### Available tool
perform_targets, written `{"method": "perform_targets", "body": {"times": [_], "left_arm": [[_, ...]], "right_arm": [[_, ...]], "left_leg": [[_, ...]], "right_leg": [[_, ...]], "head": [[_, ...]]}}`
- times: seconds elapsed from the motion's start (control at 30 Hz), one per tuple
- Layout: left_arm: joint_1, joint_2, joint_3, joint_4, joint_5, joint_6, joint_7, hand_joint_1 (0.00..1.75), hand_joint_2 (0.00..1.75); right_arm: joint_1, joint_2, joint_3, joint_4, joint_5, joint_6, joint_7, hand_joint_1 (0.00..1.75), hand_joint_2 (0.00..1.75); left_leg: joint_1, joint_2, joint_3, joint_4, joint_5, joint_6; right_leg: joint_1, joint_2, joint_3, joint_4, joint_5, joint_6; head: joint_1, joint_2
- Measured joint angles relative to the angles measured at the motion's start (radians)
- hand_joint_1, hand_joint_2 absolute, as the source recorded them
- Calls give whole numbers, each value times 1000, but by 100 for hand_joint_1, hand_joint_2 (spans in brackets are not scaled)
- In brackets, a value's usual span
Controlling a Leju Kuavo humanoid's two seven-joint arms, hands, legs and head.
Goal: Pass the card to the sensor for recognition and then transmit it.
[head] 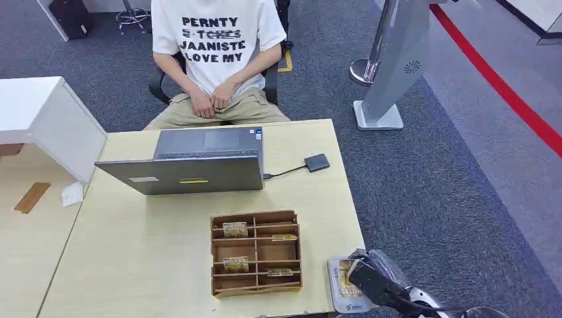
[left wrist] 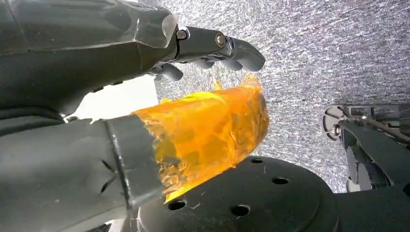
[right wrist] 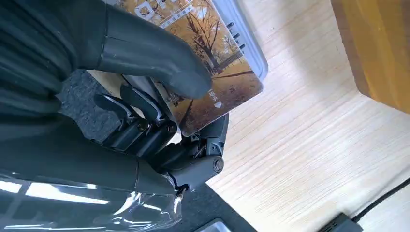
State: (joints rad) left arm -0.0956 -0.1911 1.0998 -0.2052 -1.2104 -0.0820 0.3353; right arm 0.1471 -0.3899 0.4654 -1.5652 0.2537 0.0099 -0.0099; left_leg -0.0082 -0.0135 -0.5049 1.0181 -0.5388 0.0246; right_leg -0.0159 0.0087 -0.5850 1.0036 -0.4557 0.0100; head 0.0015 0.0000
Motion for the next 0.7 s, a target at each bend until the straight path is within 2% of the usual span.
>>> {"method": "perform_targets", "body": {"times": [0.7], "left_arm": [[0,0,0,0,-2,1,2,0,0]], "right_arm": [[2,-4,9,0,-6,-18,0,175,175]], "left_leg": [[0,0,0,0,0,0]], "right_leg": [[0,0,0,0,0,0]], "head": [[0,0]]}}
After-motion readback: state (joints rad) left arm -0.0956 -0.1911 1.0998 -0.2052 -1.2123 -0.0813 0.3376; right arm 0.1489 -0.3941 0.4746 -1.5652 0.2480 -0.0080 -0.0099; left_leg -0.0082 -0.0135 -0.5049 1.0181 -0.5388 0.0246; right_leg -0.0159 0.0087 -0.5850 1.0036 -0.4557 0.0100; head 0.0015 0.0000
